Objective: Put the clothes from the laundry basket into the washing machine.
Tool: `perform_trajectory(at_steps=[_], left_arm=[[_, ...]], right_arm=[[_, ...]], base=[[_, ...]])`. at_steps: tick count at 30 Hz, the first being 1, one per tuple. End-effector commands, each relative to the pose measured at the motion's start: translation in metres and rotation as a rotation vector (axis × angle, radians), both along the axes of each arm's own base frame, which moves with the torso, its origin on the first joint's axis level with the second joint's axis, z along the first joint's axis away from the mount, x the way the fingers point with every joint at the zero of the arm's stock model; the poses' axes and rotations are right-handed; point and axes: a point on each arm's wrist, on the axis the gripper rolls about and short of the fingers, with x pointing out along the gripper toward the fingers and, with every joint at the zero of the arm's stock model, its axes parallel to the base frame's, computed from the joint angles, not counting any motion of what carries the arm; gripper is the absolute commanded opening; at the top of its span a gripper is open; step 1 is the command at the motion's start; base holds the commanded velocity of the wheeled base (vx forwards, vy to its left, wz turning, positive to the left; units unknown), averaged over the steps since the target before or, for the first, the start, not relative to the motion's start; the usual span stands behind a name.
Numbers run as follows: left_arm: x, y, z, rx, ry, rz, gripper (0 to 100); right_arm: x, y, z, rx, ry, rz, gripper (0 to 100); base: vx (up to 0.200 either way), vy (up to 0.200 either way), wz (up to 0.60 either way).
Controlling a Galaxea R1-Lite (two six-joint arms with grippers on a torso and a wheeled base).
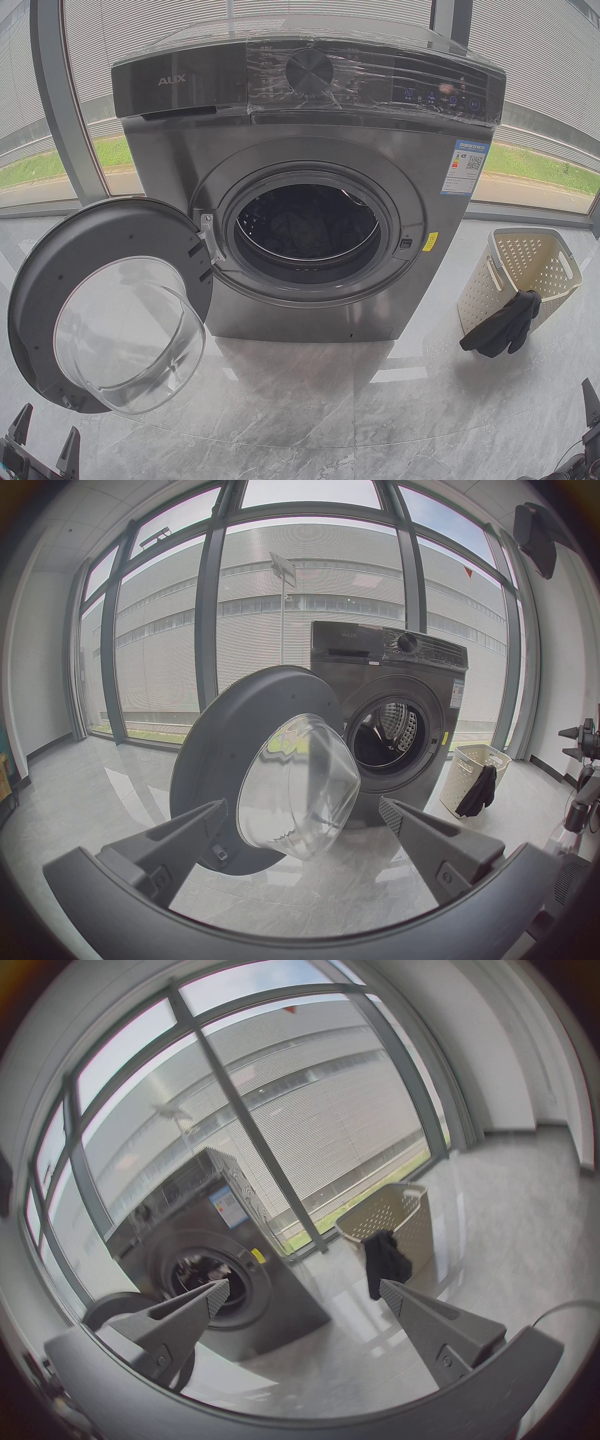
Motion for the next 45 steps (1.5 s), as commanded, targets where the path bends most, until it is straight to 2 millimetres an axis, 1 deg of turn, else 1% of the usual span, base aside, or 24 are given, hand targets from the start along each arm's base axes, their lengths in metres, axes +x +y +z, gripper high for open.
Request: perform_trajectory(at_steps=[1, 2, 3, 5, 6, 7, 9, 11, 13, 15, 17, 18, 24, 28, 32, 41, 45], left_arm=[[0.001, 0.000, -0.005, 0.015, 0.008, -0.004, 100], [0.001, 0.000, -0.005, 0.012, 0.008, -0.005, 100], [0.001, 0.000, -0.005, 0.006, 0.008, -0.004, 100], [0.001, 0.000, -0.005, -0.005, 0.007, 0.001, 100], [0.001, 0.000, -0.005, -0.006, 0.007, 0.002, 100], [0.001, 0.000, -0.005, -0.009, 0.007, 0.002, 100], [0.001, 0.000, -0.005, -0.008, 0.007, 0.002, 100], [0.001, 0.000, -0.005, -0.003, 0.007, 0.002, 100], [0.001, 0.000, -0.005, 0.004, 0.008, 0.004, 100], [0.001, 0.000, -0.005, 0.011, 0.009, 0.004, 100], [0.001, 0.000, -0.005, 0.009, 0.009, 0.004, 100], [0.001, 0.000, -0.005, 0.006, 0.009, 0.004, 100], [0.001, 0.000, -0.005, 0.012, 0.009, 0.004, 100], [0.001, 0.000, -0.005, 0.015, 0.009, 0.004, 100], [0.001, 0.000, -0.005, 0.006, 0.007, 0.002, 100], [0.001, 0.000, -0.005, 0.007, 0.007, 0.001, 100], [0.001, 0.000, -0.005, 0.006, 0.010, 0.002, 100]], right_arm=[[0.000, 0.003, 0.003, 0.141, -0.039, 0.129, 100], [0.000, 0.004, 0.003, 0.049, -0.032, 0.191, 100], [0.000, 0.005, 0.002, -0.130, -0.027, 0.212, 100], [0.001, 0.005, -0.001, -0.342, 0.000, 0.184, 100], [0.001, 0.005, -0.002, -0.357, 0.004, 0.175, 100], [0.002, 0.003, -0.003, -0.414, 0.017, 0.126, 100], [0.002, 0.003, -0.003, -0.431, 0.027, 0.105, 100], [0.001, 0.001, -0.002, -0.566, 0.047, 0.034, 100], [0.002, 0.001, -0.003, -0.647, 0.062, -0.007, 100], [0.002, 0.000, -0.003, -0.629, 0.071, -0.018, 100], [0.002, 0.001, -0.004, -0.562, 0.062, 0.008, 100], [0.002, 0.001, -0.004, -0.498, 0.064, 0.012, 100], [0.001, 0.001, -0.005, -0.518, 0.087, 0.024, 100], [0.002, 0.003, -0.009, -0.592, 0.085, 0.139, 100], [0.002, 0.003, -0.009, -0.589, 0.088, 0.134, 100], [0.002, 0.003, -0.009, -0.588, 0.076, 0.135, 100], [0.002, 0.003, -0.009, -0.588, 0.076, 0.135, 100]], base=[[0.000, 0.000, 0.00], [0.000, 0.000, 0.00], [0.000, 0.000, 0.00], [0.000, 0.000, 0.00], [0.000, 0.000, 0.00], [0.000, 0.000, 0.00], [0.000, 0.000, 0.00], [0.000, 0.000, 0.00], [0.000, -0.200, 0.00], [0.000, -0.200, 0.00], [0.000, -0.200, 0.00], [0.000, -0.200, 0.00], [0.000, -0.200, 0.00], [0.000, -0.200, 0.00], [0.000, -0.200, 0.00], [0.000, 0.000, 0.00], [0.000, -0.200, 0.00]])
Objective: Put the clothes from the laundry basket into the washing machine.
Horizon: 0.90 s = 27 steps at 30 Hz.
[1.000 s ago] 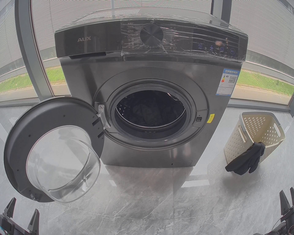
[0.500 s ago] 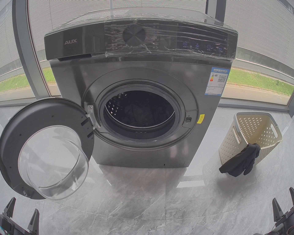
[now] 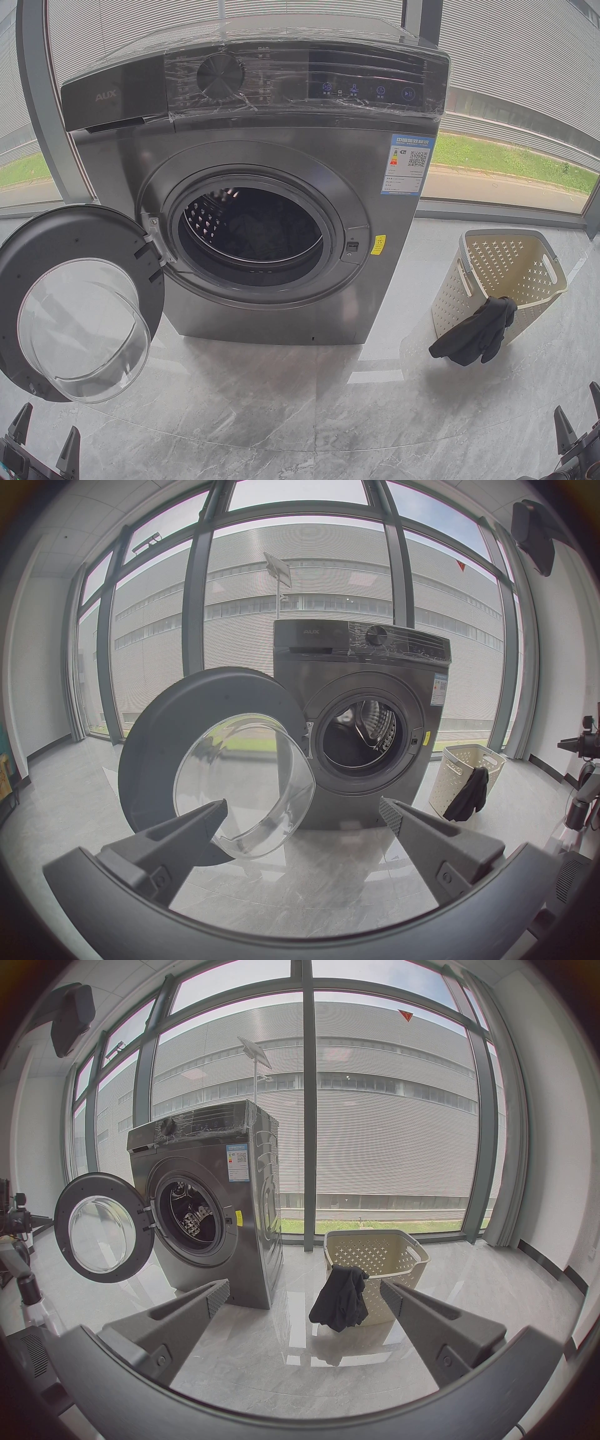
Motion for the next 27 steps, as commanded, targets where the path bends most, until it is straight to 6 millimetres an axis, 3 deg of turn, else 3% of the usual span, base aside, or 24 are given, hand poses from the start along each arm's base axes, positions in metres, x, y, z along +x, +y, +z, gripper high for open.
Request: perform_trajectory(at_steps=[1, 8, 17, 27], left_arm=[[0.0006, 0.0000, -0.0051, 0.002, 0.008, -0.001, 100], [0.0005, 0.0000, -0.0051, 0.002, 0.006, -0.001, 100], [0.0005, -0.0001, -0.0051, 0.008, 0.006, -0.005, 100], [0.0003, -0.0001, -0.0052, 0.011, 0.005, -0.005, 100]], right_arm=[[0.0012, 0.0000, -0.0048, 0.000, 0.016, 0.001, 100], [0.0012, 0.0000, -0.0048, 0.000, 0.016, 0.001, 100], [0.0012, 0.0000, -0.0048, 0.000, 0.016, 0.001, 100], [0.0012, 0.0000, -0.0048, 0.000, 0.016, 0.001, 100]], base=[[0.000, -0.200, 0.00], [0.000, -0.200, 0.00], [0.000, 0.000, 0.00], [0.000, -0.200, 0.00]])
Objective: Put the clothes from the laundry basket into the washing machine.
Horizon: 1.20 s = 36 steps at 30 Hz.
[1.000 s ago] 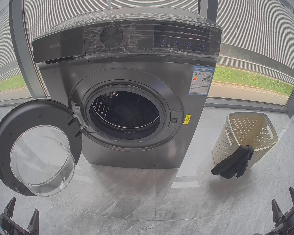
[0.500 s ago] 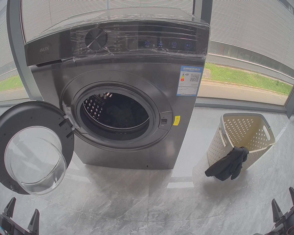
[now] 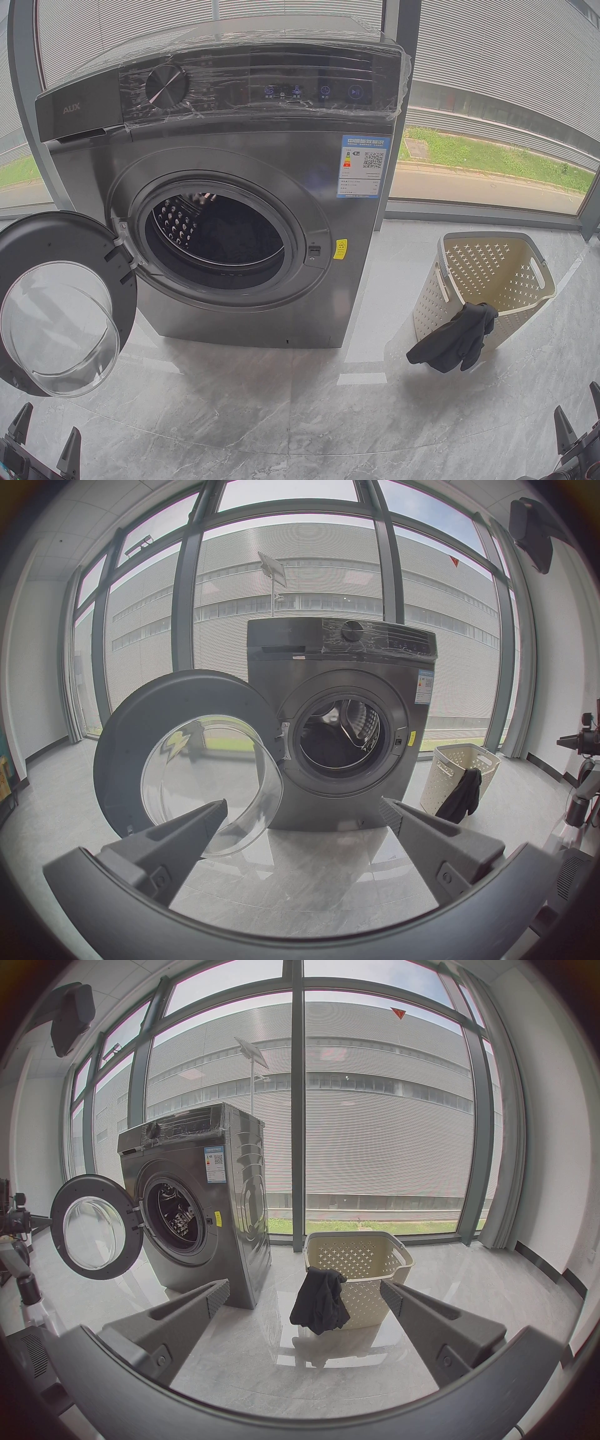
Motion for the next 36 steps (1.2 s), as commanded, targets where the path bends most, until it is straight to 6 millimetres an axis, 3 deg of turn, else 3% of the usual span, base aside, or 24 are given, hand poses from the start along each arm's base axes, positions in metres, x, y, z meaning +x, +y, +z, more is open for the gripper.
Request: perform_trajectory(at_steps=[1, 5, 17, 36], left_arm=[[0.0003, 0.0000, -0.0051, 0.000, 0.003, 0.000, 100], [0.0003, 0.0000, -0.0051, -0.002, 0.003, 0.002, 100], [0.0003, 0.0001, -0.0053, -0.003, 0.005, 0.006, 100], [0.0004, 0.0001, -0.0052, 0.000, 0.006, 0.005, 100]], right_arm=[[0.0012, 0.0000, -0.0049, 0.000, 0.015, 0.001, 100], [0.0012, 0.0000, -0.0049, 0.000, 0.015, 0.001, 100], [0.0012, 0.0000, -0.0049, 0.000, 0.015, 0.001, 100], [0.0012, 0.0000, -0.0049, -0.002, 0.015, 0.002, 100]], base=[[0.000, -0.200, 0.00], [0.000, -0.200, 0.00], [0.000, 0.000, 0.00], [0.000, -0.200, 0.00]])
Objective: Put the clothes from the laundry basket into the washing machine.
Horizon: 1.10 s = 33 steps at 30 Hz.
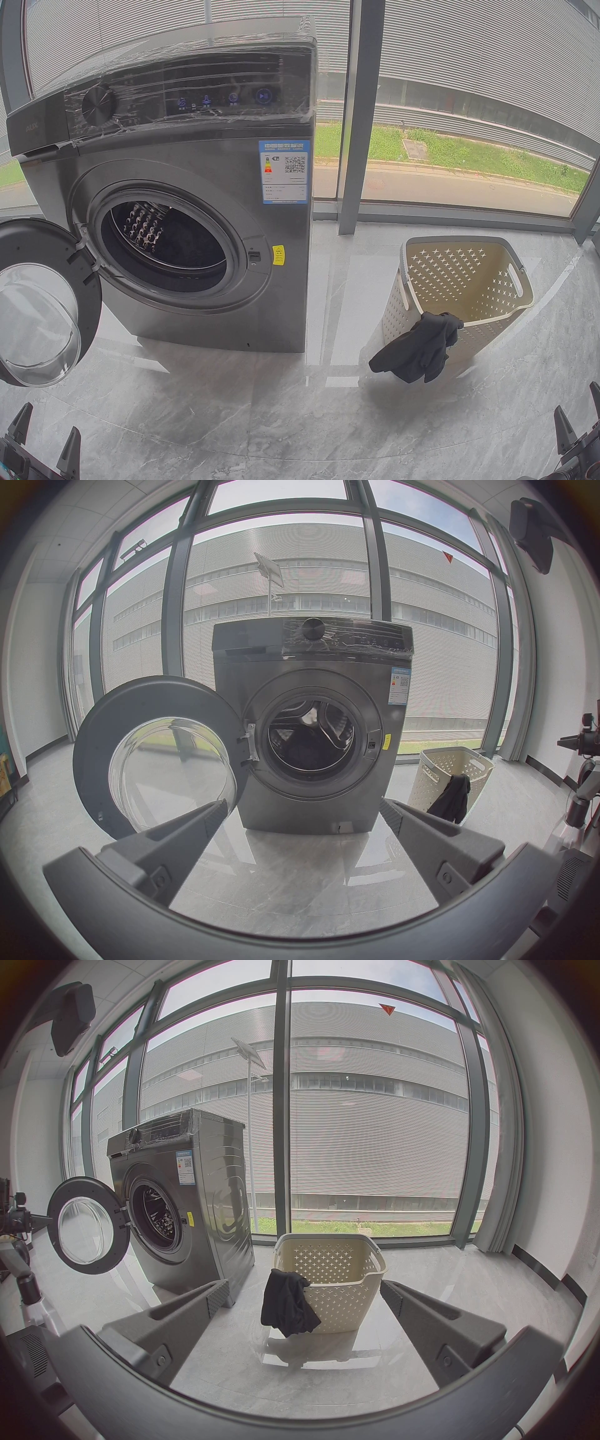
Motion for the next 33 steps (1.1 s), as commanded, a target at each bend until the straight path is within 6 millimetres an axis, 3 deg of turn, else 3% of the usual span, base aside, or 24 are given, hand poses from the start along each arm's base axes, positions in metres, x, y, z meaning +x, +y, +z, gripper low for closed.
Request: perform_trajectory(at_steps=[1, 29, 33], left_arm=[[0.0002, 0.0000, -0.0052, 0.003, 0.003, 0.000, 100], [0.0003, 0.0000, -0.0052, -0.002, 0.004, 0.002, 100], [0.0003, 0.0000, -0.0052, -0.002, 0.004, 0.002, 100]], right_arm=[[0.0011, 0.0000, -0.0049, -0.001, 0.015, 0.003, 100], [0.0011, 0.0001, -0.0049, -0.001, 0.015, 0.007, 100], [0.0011, 0.0001, -0.0049, -0.001, 0.015, 0.006, 100]], base=[[0.000, -0.200, 0.00], [0.000, -0.007, -0.06], [0.000, -0.200, 0.00]])
